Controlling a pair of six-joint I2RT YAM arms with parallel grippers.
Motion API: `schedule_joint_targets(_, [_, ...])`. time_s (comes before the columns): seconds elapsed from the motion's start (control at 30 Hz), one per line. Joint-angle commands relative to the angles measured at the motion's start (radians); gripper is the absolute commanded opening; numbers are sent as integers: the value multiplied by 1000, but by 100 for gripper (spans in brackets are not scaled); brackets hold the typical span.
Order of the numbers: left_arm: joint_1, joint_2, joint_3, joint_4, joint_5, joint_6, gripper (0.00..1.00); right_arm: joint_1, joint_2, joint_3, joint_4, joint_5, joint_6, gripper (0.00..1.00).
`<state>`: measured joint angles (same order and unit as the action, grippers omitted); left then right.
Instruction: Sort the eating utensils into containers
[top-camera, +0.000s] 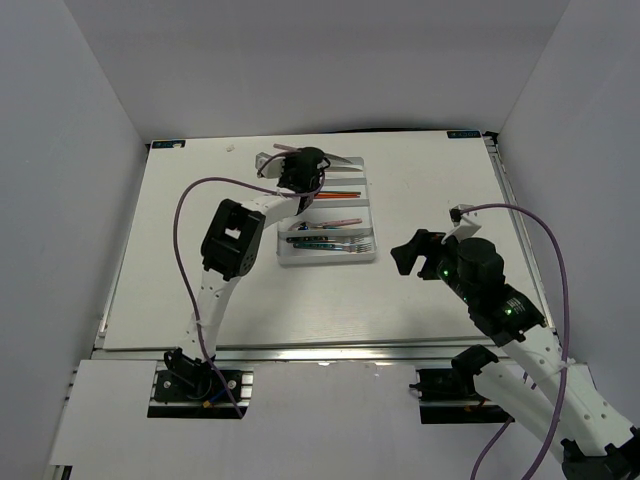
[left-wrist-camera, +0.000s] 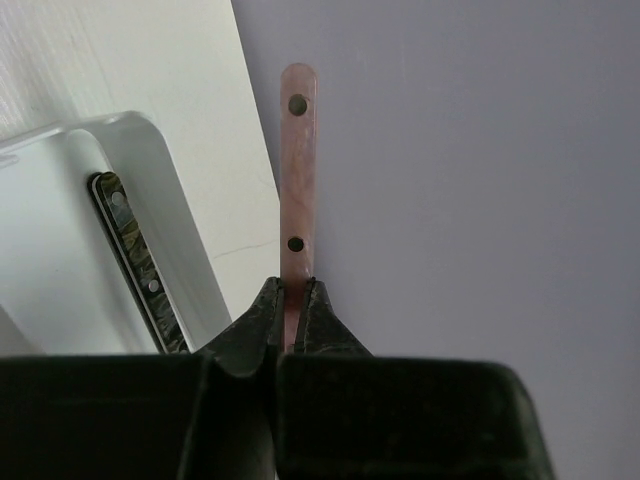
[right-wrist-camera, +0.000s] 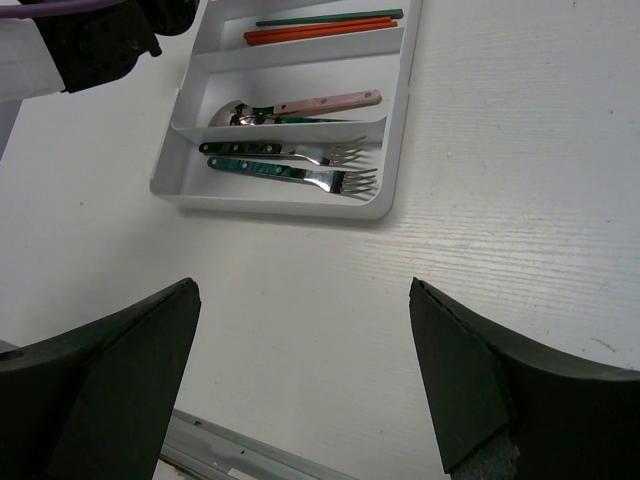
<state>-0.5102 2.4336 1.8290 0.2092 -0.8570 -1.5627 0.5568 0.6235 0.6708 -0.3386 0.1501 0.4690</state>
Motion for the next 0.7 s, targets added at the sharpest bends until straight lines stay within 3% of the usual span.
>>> schedule_joint_targets(0.0, [-14, -10, 53, 35, -22, -16, 4, 0, -4, 16, 50, -6, -26, 89])
schedule_joint_targets(0.1, [-21, -1, 53, 35, -17, -16, 15, -1, -5, 6, 50, -4, -32, 89])
schedule_joint_targets(0.17, [-24, -2, 41, 35, -14, -20, 15, 0, -5, 4, 46, -6, -33, 89])
schedule_joint_targets(0.23, [-31, -8, 10, 47, -13, -33, 21, 0, -8, 1, 46, -6, -35, 89])
schedule_joint_targets(0.3, [-39, -19, -8, 49, -11, -54, 32, 0, -11, 0, 46, -9, -33, 89])
schedule_joint_targets(0.33, [-42, -22, -14, 50, -10, -59, 46, 0, -13, 1, 44, -9, -33, 89])
schedule_joint_targets(0.43, [-47, -34, -31, 56, -1, -65, 58, 0, -21, 3, 35, -12, -32, 89])
schedule_joint_targets(0.53, [-50, -67, -48, 52, -4, -65, 66, 0, -28, 6, 30, -15, -27, 89])
schedule_joint_targets(0.67, [-51, -142, -114, 114, 4, -31, 68, 0, -34, 13, 21, -12, -24, 89])
